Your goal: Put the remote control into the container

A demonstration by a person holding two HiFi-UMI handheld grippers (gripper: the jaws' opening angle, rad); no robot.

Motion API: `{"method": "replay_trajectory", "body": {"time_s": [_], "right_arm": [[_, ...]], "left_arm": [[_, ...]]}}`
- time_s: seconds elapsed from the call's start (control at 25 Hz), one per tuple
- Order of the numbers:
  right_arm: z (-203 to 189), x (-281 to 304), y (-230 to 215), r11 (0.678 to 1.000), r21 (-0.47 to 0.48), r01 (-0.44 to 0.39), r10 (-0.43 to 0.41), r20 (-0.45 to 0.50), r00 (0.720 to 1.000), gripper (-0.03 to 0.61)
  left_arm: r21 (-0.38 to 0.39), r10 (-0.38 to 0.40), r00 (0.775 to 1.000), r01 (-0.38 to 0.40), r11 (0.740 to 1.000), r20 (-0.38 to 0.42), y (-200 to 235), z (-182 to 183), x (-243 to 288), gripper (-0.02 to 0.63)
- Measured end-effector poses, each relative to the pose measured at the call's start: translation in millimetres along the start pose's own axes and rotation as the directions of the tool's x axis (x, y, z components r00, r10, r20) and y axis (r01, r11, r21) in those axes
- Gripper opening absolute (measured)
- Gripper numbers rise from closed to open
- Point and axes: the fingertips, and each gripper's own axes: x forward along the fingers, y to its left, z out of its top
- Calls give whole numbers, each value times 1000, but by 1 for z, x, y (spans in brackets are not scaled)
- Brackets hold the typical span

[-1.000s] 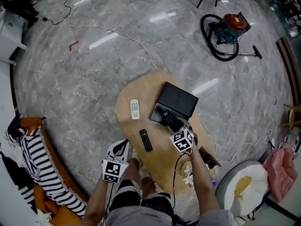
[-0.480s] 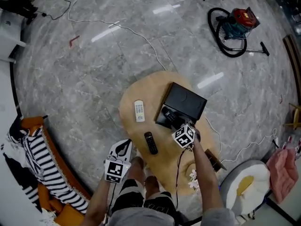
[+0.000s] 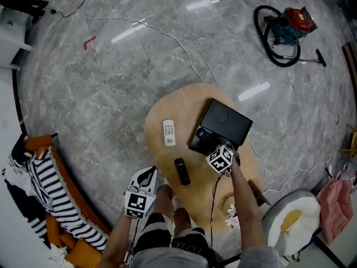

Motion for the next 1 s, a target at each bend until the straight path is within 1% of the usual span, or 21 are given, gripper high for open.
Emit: {"method": "replay_trajectory", "body": {"time_s": [0.16, 0.48, 0.76, 1.0], "right_arm": [[-3, 8, -2, 1000, 11, -1, 1, -11, 1000, 225], [-6, 17, 2, 1000, -1, -18, 18, -28, 999, 225], [-6, 19, 2, 1000, 7, 5, -5, -29, 1000, 225], [-6, 16, 0, 999, 38, 16, -15, -26, 1000, 225]], "left_arm": [[-13, 2, 1000, -2, 1000, -4, 4, -1, 3, 8], [-17, 4, 1000, -5, 1000, -15, 10, -5, 7, 8], [-23, -2, 1000, 2, 1000, -17, 9, -6, 7, 8], [-28, 0, 1000, 0, 1000, -15, 9, -7, 6, 8]]}}
